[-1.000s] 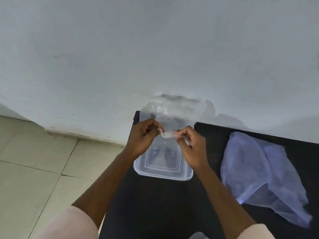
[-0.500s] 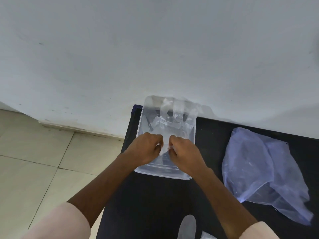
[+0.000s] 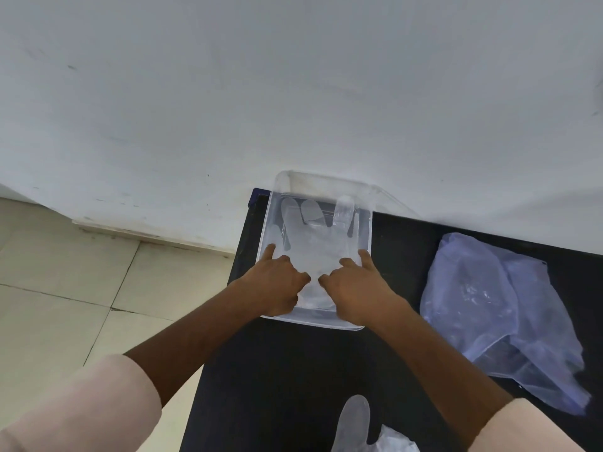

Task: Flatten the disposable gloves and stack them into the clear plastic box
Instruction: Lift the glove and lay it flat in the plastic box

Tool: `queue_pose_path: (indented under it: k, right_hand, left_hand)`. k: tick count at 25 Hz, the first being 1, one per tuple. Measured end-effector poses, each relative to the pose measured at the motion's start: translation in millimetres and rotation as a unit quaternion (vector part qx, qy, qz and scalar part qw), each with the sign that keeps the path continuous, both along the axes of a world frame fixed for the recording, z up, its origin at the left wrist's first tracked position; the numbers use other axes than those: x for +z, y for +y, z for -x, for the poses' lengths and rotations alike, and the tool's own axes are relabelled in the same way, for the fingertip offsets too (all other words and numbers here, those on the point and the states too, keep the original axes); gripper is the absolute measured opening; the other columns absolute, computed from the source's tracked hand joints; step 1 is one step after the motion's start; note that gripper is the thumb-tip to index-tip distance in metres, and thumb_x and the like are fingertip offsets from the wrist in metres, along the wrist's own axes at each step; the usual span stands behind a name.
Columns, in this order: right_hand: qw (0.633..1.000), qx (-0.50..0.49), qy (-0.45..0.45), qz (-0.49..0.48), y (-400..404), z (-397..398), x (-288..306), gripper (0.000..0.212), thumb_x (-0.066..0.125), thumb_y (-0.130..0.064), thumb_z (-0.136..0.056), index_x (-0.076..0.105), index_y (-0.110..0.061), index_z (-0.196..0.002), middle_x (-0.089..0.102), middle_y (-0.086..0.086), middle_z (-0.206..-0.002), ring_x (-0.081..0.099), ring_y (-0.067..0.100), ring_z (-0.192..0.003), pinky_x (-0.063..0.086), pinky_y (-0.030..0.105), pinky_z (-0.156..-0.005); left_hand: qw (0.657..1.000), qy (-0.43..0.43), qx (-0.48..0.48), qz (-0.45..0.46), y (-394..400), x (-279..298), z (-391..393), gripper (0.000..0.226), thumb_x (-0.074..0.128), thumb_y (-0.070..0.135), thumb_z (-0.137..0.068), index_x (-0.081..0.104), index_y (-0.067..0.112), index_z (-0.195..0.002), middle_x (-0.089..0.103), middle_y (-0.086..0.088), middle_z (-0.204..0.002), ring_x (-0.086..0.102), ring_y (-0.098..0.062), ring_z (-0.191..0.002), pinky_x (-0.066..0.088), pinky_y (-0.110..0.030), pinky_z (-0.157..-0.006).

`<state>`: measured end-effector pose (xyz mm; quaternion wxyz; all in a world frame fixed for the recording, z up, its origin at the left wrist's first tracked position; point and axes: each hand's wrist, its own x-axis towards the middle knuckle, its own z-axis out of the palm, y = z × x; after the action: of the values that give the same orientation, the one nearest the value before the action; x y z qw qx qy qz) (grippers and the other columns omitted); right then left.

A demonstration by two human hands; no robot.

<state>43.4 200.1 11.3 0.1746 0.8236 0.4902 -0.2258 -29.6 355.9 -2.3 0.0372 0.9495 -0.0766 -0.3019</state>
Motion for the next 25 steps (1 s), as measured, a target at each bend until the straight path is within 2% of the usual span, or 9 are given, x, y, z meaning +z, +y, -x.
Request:
queue_pose_path:
  k: [6, 8, 11, 12, 15, 18, 21, 23, 25]
  right_hand:
    - [0.996, 0.012, 0.032, 0.086, 3, -1, 13, 0.036, 0.053, -0.031, -0.095, 0.056, -0.026, -0.131, 0.060, 0.006, -0.129, 0.037, 0.029, -0.134, -0.015, 0.060, -0.112]
    - [0.998, 0.017, 0.040, 0.046, 5, -2, 15, 0.030, 0.055, -0.025, -0.093, 0.060, -0.024, -0.123, 0.064, 0.006, -0.117, 0.049, 0.028, -0.121, 0.006, 0.057, -0.115]
    - [0.981, -0.096, 0.124, -0.118, 15, -10, 9, 0.025, 0.053, -0.012, -0.088, 0.065, -0.020, -0.109, 0.067, 0.007, -0.104, 0.062, 0.025, -0.094, 0.045, 0.037, -0.086]
    - [0.967, -0.131, 0.171, -0.134, 19, -11, 4, 0.024, 0.051, -0.009, -0.089, 0.066, -0.017, -0.106, 0.068, 0.008, -0.105, 0.062, 0.024, -0.091, 0.048, 0.033, -0.081]
    - [0.951, -0.130, 0.273, -0.056, 28, -3, -11, 0.022, 0.050, -0.006, -0.092, 0.066, -0.009, -0.108, 0.068, 0.010, -0.112, 0.061, 0.026, -0.100, 0.049, 0.035, -0.094]
    - [0.944, -0.151, 0.283, -0.076, 25, 2, -9, 0.021, 0.051, -0.007, -0.093, 0.064, -0.011, -0.109, 0.067, 0.008, -0.113, 0.061, 0.025, -0.102, 0.048, 0.034, -0.096]
    - [0.921, -0.196, 0.269, -0.200, 13, -3, 12, 0.020, 0.055, -0.008, -0.092, 0.066, -0.011, -0.108, 0.069, 0.004, -0.111, 0.064, 0.020, -0.098, 0.048, 0.022, -0.086]
    - [0.867, -0.290, 0.280, -0.294, -1, -5, 31, 0.017, 0.059, -0.010, -0.090, 0.068, -0.015, -0.104, 0.070, -0.003, -0.103, 0.066, 0.013, -0.094, 0.047, 0.014, -0.075]
    - [0.781, -0.397, 0.282, -0.392, -15, -3, 43, 0.012, 0.062, -0.013, -0.088, 0.069, -0.019, -0.097, 0.071, -0.005, -0.096, 0.067, 0.009, -0.088, 0.047, 0.014, -0.071]
  left_hand:
    - [0.995, 0.069, -0.069, -0.023, 4, 14, -5, 0.040, 0.049, 0.041, -0.097, 0.055, 0.026, -0.134, 0.056, -0.002, -0.139, 0.040, -0.026, -0.134, 0.006, -0.058, -0.116]
    - [0.997, 0.043, -0.060, 0.006, 12, 22, -9, 0.037, 0.052, 0.040, -0.095, 0.059, 0.027, -0.128, 0.059, 0.000, -0.135, 0.046, -0.024, -0.129, 0.019, -0.054, -0.115]
    - [0.990, -0.065, 0.034, 0.124, 31, 33, -21, 0.030, 0.056, 0.031, -0.093, 0.062, 0.027, -0.122, 0.064, 0.000, -0.126, 0.056, -0.020, -0.116, 0.041, -0.045, -0.104]
    - [0.976, -0.096, 0.085, 0.177, 36, 35, -25, 0.028, 0.057, 0.027, -0.093, 0.063, 0.025, -0.120, 0.065, -0.001, -0.123, 0.058, -0.019, -0.113, 0.046, -0.044, -0.100]
    - [0.917, -0.153, 0.204, 0.306, 39, 36, -36, 0.021, 0.061, 0.018, -0.092, 0.068, 0.019, -0.113, 0.070, 0.000, -0.114, 0.063, -0.015, -0.101, 0.052, -0.030, -0.089]
    - [0.863, -0.158, 0.280, 0.390, 27, 37, -41, 0.015, 0.064, 0.015, -0.091, 0.070, 0.018, -0.104, 0.068, 0.009, -0.098, 0.063, -0.007, -0.091, 0.048, -0.011, -0.074]
    - [0.812, -0.145, 0.355, 0.440, 16, 38, -41, 0.017, 0.064, 0.016, -0.091, 0.070, 0.014, -0.106, 0.072, 0.001, -0.097, 0.067, -0.013, -0.091, 0.052, -0.022, -0.078]
    - [0.754, -0.115, 0.425, 0.487, 6, 42, -36, 0.019, 0.061, 0.016, -0.091, 0.069, 0.016, -0.109, 0.073, -0.005, -0.100, 0.068, -0.017, -0.092, 0.052, -0.027, -0.079]
    - [0.721, -0.103, 0.455, 0.511, -7, 47, -29, 0.020, 0.058, 0.017, -0.093, 0.067, 0.017, -0.111, 0.072, -0.007, -0.105, 0.068, -0.018, -0.093, 0.051, -0.027, -0.076]
